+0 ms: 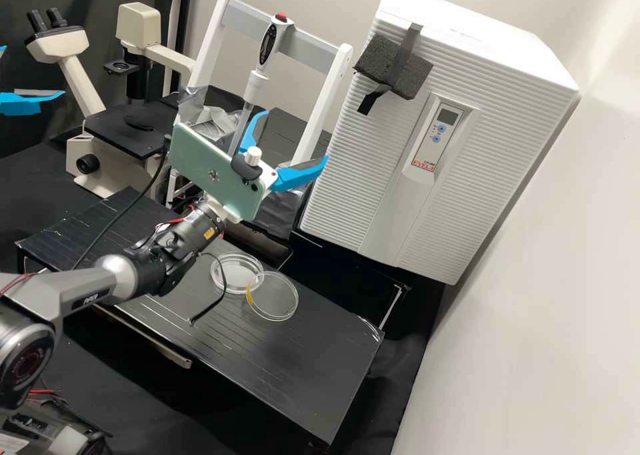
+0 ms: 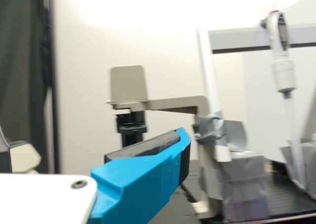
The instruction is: Use the pipette
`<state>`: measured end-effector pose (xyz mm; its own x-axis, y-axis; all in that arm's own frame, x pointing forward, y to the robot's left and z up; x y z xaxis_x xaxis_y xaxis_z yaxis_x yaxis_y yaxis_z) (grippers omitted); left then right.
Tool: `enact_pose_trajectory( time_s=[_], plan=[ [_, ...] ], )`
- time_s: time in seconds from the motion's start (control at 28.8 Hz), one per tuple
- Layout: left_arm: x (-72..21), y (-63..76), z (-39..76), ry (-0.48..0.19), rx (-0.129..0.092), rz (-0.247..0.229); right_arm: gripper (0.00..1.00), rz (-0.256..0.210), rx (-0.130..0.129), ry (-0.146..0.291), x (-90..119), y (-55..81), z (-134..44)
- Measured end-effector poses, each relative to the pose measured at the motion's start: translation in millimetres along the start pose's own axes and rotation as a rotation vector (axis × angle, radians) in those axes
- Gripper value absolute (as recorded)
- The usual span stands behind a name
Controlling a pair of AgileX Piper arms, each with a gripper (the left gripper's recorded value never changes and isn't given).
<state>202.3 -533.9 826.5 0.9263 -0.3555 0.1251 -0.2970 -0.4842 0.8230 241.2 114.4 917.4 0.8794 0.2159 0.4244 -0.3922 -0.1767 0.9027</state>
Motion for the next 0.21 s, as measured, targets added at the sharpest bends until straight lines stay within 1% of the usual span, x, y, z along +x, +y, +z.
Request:
enact_pose_trajectory(
  time_s=[0.07, 0.14, 0.21],
  plan=[
    [-1.6, -3.4, -1.8, 0.021, 0.006, 0.007, 1.0, 0.019, -0.005, 0.0, -4.1, 2.1, 3.0],
    [-2.8, -6.8, -4.3, 0.055, 0.005, 0.005, 1.0, 0.033, -0.01, 0.0, -7.0, 6.6, 2.6],
    [-2.9, -8.2, -5.4, 0.066, 0.007, -0.001, 1.0, 0.06, 0.001, 0.015, -10.2, 13.2, -0.2]
  ],
)
